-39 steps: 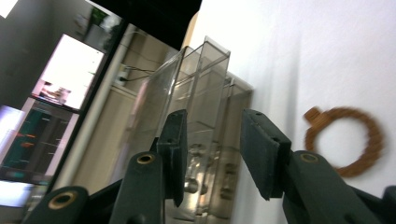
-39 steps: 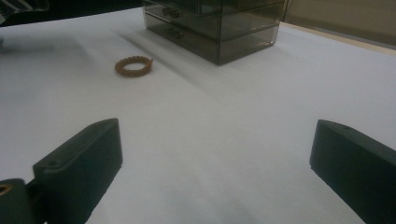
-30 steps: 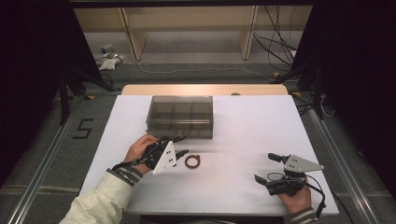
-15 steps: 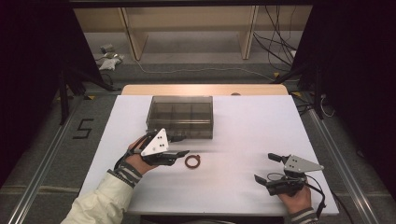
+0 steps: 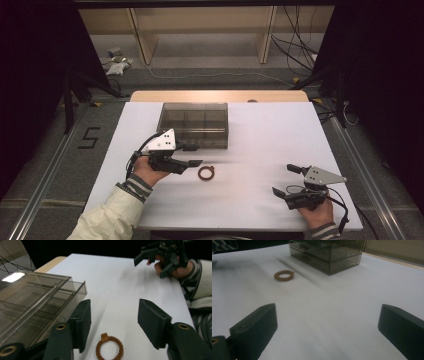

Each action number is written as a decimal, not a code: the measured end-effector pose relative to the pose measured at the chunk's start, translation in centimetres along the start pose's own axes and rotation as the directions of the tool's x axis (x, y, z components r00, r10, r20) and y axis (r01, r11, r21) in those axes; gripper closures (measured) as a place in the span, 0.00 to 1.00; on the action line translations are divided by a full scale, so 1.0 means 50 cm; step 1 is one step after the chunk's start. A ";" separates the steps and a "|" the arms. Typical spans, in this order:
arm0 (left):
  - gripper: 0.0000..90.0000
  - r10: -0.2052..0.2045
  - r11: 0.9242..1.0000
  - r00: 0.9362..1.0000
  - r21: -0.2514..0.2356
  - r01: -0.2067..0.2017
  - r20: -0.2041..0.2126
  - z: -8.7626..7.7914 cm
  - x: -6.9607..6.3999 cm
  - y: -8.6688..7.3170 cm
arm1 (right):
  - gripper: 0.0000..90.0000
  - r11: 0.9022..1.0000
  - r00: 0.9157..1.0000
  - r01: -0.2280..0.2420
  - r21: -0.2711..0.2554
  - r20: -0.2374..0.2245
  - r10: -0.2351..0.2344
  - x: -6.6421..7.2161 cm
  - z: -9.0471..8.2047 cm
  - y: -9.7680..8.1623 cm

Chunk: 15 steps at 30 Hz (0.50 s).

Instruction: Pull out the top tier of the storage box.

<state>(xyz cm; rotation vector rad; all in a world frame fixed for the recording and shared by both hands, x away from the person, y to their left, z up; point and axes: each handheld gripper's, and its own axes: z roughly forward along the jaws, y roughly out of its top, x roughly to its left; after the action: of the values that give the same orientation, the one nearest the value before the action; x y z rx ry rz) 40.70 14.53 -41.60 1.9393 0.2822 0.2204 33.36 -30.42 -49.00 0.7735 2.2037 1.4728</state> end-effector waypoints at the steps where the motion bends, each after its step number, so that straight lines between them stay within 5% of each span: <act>1: 0.46 -0.006 1.000 1.000 -0.009 0.006 -0.002 -0.002 0.002 0.000 | 0.04 1.000 1.000 0.000 0.000 0.000 0.000 0.000 0.000 0.000; 9: 0.42 -0.057 0.995 0.998 -0.082 0.057 0.012 -0.023 0.019 0.005 | 0.04 1.000 1.000 -0.001 -0.002 -0.002 0.001 0.000 0.000 0.000; 15: 0.44 -0.103 0.993 0.994 -0.051 0.105 0.041 -0.030 0.033 0.022 | 0.04 1.000 1.000 -0.003 -0.007 -0.008 0.002 0.000 -0.002 0.000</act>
<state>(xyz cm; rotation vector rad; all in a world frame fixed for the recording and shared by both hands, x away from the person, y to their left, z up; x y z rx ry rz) 41.95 15.94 -39.98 1.8689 0.3473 0.1207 33.33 -30.49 -48.95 0.7700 2.2032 1.4858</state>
